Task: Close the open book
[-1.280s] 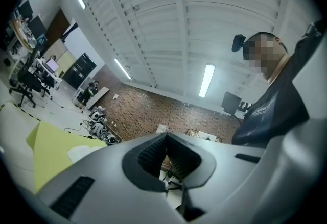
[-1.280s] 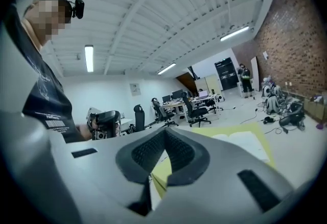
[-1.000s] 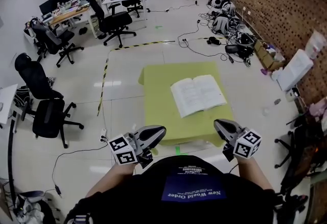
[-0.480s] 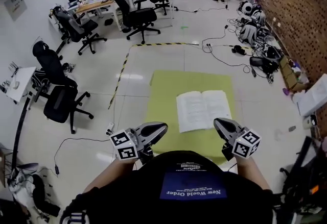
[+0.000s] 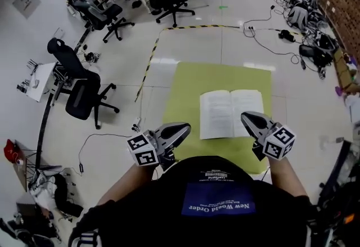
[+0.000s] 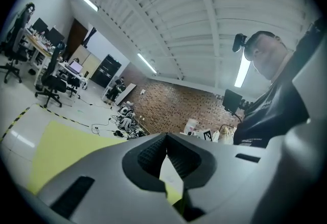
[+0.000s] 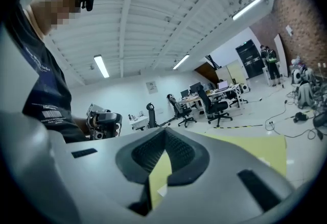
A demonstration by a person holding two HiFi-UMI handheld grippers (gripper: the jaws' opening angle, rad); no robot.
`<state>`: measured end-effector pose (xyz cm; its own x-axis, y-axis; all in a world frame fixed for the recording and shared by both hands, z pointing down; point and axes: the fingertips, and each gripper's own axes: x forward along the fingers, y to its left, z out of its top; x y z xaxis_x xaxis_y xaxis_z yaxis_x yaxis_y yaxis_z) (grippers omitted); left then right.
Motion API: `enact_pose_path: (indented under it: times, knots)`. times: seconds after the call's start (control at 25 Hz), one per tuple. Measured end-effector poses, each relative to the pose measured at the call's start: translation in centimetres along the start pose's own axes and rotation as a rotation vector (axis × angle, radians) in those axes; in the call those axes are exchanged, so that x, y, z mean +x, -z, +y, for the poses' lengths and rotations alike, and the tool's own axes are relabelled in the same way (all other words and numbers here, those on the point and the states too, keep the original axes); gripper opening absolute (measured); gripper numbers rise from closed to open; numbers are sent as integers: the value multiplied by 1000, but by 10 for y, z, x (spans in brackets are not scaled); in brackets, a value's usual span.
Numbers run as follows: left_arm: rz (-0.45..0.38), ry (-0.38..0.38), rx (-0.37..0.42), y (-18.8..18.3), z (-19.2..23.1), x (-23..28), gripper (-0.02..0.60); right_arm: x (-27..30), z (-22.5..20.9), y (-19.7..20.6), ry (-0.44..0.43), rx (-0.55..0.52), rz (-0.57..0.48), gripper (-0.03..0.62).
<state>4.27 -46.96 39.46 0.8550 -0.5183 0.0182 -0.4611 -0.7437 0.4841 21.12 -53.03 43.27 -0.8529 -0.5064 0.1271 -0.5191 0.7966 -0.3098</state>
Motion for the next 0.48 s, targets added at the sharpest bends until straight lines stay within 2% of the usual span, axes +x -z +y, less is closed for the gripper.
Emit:
enact_pose_path:
  times: [0.2, 0.32, 0.48]
  knots:
    - [25, 47, -13, -2, 38, 13, 6, 16, -10, 15, 69, -19, 39, -14]
    - [36, 112, -12, -16, 57, 17, 6, 36, -9, 7, 123, -29, 38, -14]
    - [45, 210, -12, -23, 55, 20, 6, 45, -1, 5, 168, -3, 16, -14]
